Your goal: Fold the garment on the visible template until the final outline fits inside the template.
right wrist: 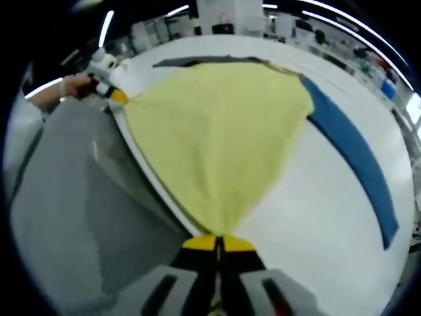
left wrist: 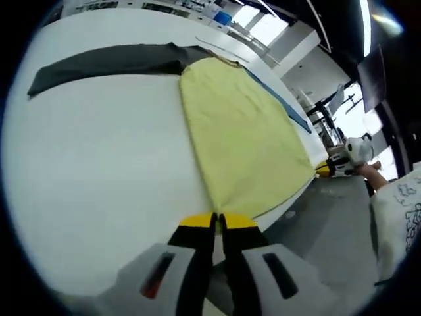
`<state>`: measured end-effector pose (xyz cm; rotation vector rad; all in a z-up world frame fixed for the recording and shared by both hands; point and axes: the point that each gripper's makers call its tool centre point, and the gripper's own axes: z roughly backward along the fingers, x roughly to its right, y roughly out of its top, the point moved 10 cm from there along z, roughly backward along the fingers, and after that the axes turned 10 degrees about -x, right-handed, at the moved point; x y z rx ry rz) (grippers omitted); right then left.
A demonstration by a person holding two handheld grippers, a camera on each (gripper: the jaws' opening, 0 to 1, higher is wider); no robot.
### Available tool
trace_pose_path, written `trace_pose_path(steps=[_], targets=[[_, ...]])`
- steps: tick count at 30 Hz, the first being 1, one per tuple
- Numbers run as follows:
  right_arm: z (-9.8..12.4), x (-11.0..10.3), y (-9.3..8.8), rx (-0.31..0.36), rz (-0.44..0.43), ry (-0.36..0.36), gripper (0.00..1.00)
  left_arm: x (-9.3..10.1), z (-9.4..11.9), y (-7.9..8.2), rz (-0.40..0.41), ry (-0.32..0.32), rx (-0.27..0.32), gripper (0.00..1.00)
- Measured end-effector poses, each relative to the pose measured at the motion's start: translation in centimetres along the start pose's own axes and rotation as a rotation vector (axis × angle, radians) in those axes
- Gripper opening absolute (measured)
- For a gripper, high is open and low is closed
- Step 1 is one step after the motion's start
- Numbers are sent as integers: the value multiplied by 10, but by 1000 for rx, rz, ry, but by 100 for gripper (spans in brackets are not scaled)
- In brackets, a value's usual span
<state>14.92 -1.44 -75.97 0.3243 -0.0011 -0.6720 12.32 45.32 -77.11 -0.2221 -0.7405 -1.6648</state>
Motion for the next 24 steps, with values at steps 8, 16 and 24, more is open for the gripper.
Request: trace_pose_path(steps=[8,16,24], targets=[[10,0,-3,39,-18,38,11,-3,13,1,-46,-8,84,22],[25,11,2,213,-122,54,49,3,28,20,-207,-12,227,57],[40,32,10,389,-221,-1,100,14,37,41,-296,-31,329,85]])
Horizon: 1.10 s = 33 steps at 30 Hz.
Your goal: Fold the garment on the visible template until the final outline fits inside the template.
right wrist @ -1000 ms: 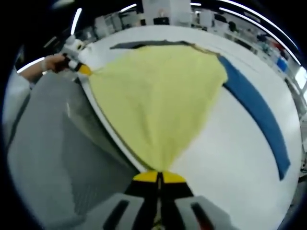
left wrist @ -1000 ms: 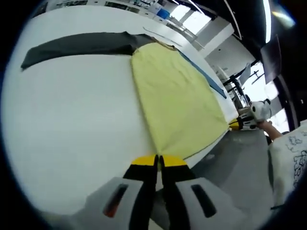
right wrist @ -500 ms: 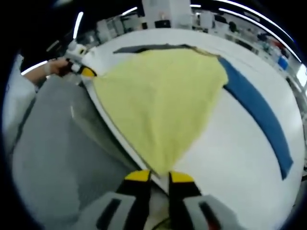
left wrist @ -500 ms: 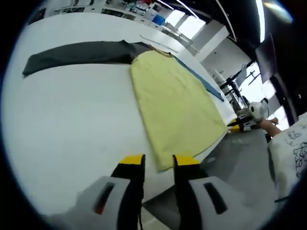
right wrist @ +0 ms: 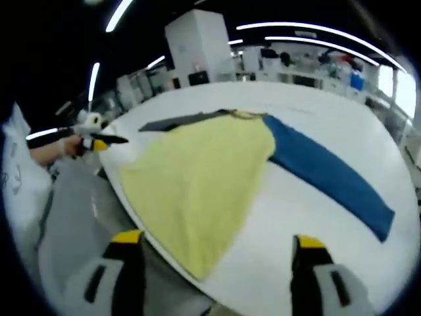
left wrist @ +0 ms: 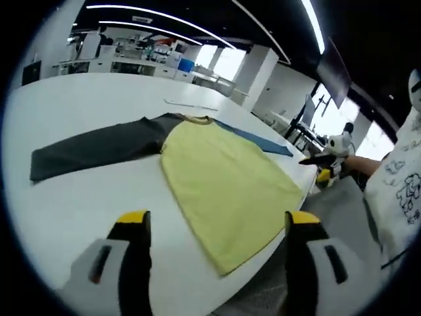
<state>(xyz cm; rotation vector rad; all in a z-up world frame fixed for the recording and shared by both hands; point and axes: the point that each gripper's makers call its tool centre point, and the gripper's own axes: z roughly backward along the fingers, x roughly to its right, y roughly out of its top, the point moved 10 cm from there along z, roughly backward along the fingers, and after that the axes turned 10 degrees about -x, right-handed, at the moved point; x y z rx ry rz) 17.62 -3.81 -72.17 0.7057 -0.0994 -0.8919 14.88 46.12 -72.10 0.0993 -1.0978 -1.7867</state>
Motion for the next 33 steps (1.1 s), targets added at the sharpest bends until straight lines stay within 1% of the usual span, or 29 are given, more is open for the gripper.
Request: trace_pose_path(steps=[1,5,8,13,14,16,18,19,20,22,23,25,27,29,31,33], targets=[[2,3,-1,-3,-7,-9,99,1,0,2,-6,-1,9,87],[6,15,2,33,-45,-40,99,3,-5,9,-21,7,39,99],[10,24,3,54,-76,-46,99,1,-6,10,-31,5,56,99],[19,42,2,86,-113,-79,99,1,-12,13,-29,2,51,99],[21,45,3,91,-111,-90,99,3,-14,13,-27,2,49,99],[27,55,6,100,-106,-134,99,4,-18,14,-25,3,49,99],[33,67,9,121,-122,-158,99,2,-22,16,-19,3,51,99],[36,77,9,132,-138,-182,99,1,-23,17,-16,7,55,99],[38,83,9,134,-143,-191,99,2,-25,19,-5,13,67,99],[43,92,9,134,-167,-228,97,4,-26,21,0,10,74,98],[45,93,11,137,-164,-231,96,6,-27,23,0,11,75,98],[49,102,12,159,-177,-255,96,7,-27,25,-5,13,78,98],[51,110,12,170,-201,-279,94,4,-27,25,-2,15,82,97],[50,118,11,173,-210,-286,90,4,-25,25,2,19,83,97],[45,130,8,165,-230,-294,91,3,-23,25,7,24,81,97],[39,139,3,143,-254,-313,87,1,-20,23,11,34,74,97]])
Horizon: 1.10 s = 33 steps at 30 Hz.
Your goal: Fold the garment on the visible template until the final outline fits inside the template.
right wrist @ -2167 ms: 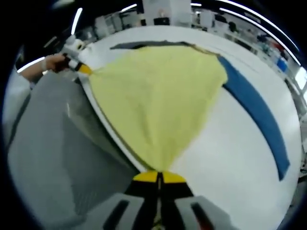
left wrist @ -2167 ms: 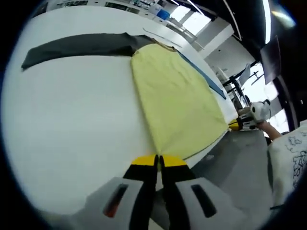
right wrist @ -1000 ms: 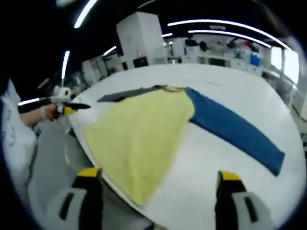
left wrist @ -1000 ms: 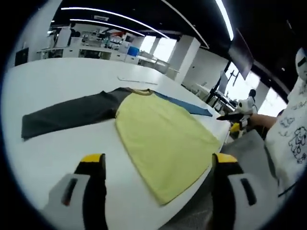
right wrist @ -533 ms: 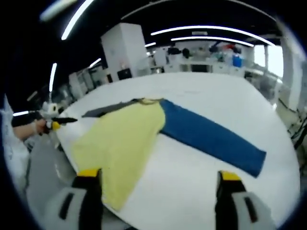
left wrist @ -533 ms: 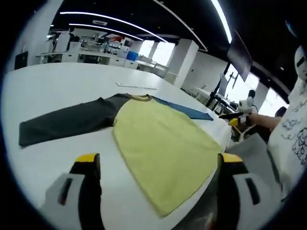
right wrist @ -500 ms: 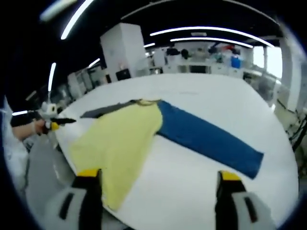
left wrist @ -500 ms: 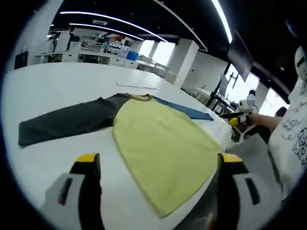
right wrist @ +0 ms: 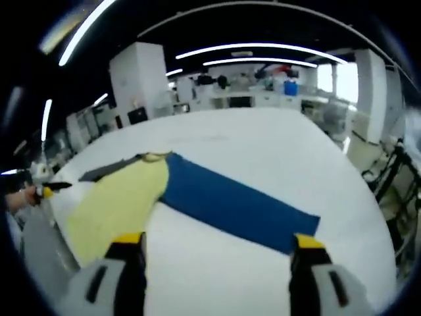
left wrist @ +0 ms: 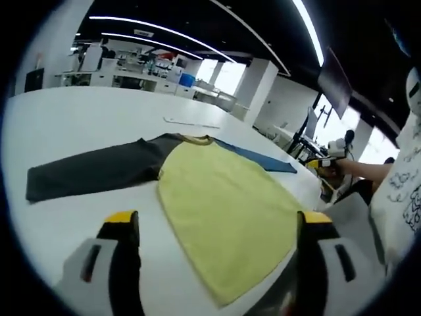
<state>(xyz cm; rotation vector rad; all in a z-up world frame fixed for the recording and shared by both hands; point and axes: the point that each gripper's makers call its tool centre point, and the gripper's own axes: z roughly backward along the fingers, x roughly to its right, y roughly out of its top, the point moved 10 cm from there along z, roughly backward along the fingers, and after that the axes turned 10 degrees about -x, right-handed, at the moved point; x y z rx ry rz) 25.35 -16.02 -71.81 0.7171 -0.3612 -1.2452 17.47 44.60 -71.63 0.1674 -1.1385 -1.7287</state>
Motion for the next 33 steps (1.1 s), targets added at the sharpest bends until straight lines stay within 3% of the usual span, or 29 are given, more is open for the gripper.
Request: trace_pose_path(steps=[5,7,10,14,16,19,21,27,33], targets=[[-19,32,-7,-6,-129,-83,77,-1,7,-3,17,24,-12,96],[-21,41,-6,9,-160,-113,69,-3,9,-4,22,34,-14,96],[-27,55,-7,-26,-137,-180,60,-4,11,-5,31,46,-19,95],[-35,72,-11,-33,-264,-218,47,-3,11,-8,42,55,-15,95],[-35,77,-16,-69,-271,-267,36,-2,11,-10,47,58,-16,94],[-38,91,-22,-89,-359,-272,25,0,12,-13,59,60,-18,94],[-42,103,-22,-79,-362,-271,21,0,12,-15,65,62,-17,94],[-41,99,-21,-80,-406,-235,0,4,10,-19,82,67,-24,93],[-40,100,-18,-77,-353,-262,0,4,6,-17,81,63,-27,92]])
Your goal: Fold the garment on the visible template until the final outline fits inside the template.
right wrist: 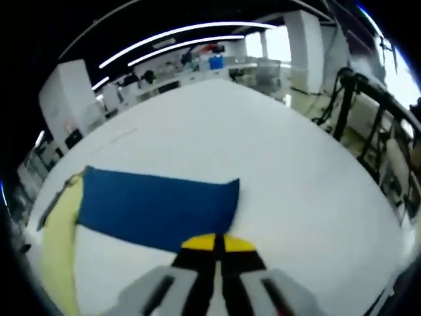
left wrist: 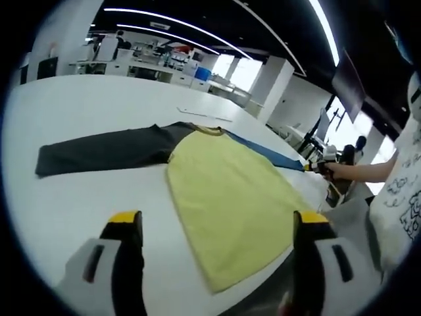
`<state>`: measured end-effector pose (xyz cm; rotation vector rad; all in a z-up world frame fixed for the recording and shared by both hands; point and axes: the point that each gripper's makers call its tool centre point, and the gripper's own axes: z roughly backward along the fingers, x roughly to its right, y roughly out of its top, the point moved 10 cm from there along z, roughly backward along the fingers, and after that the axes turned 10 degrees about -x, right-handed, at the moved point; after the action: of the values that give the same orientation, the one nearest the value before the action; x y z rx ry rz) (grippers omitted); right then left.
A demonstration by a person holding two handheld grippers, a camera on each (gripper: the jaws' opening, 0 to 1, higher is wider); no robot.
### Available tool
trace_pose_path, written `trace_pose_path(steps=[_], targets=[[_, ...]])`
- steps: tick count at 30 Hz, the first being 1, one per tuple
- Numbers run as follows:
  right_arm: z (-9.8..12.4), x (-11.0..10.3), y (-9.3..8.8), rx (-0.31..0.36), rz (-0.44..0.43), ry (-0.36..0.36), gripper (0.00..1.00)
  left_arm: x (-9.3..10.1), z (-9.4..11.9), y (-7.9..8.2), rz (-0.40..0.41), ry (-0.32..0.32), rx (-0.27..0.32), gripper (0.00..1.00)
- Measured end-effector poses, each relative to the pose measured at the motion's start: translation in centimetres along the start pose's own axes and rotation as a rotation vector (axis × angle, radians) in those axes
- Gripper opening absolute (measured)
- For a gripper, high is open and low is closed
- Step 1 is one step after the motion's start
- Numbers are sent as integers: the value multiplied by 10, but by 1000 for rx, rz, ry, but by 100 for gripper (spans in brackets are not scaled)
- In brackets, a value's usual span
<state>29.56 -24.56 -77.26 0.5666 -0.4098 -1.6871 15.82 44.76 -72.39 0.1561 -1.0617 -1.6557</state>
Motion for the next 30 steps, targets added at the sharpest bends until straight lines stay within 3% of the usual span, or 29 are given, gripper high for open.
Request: trace_pose_path(steps=[4,10,17,22,25,30], targets=[[-3,-1,6,-4,-26,-3,0,0,-1,2,-5,-2,-4,91],[-12,0,27,6,9,-22,0,-2,-3,2,-2,-2,-4,91],[3,-8,30,54,1,18,0,2,-4,0,5,-10,9,90],[18,-30,44,100,33,104,0,3,-4,-2,1,-16,21,90],[31,-64,52,128,84,195,0,5,-4,0,-18,-20,32,90],[33,-106,67,147,153,265,0,6,-4,2,-41,-14,47,90]])
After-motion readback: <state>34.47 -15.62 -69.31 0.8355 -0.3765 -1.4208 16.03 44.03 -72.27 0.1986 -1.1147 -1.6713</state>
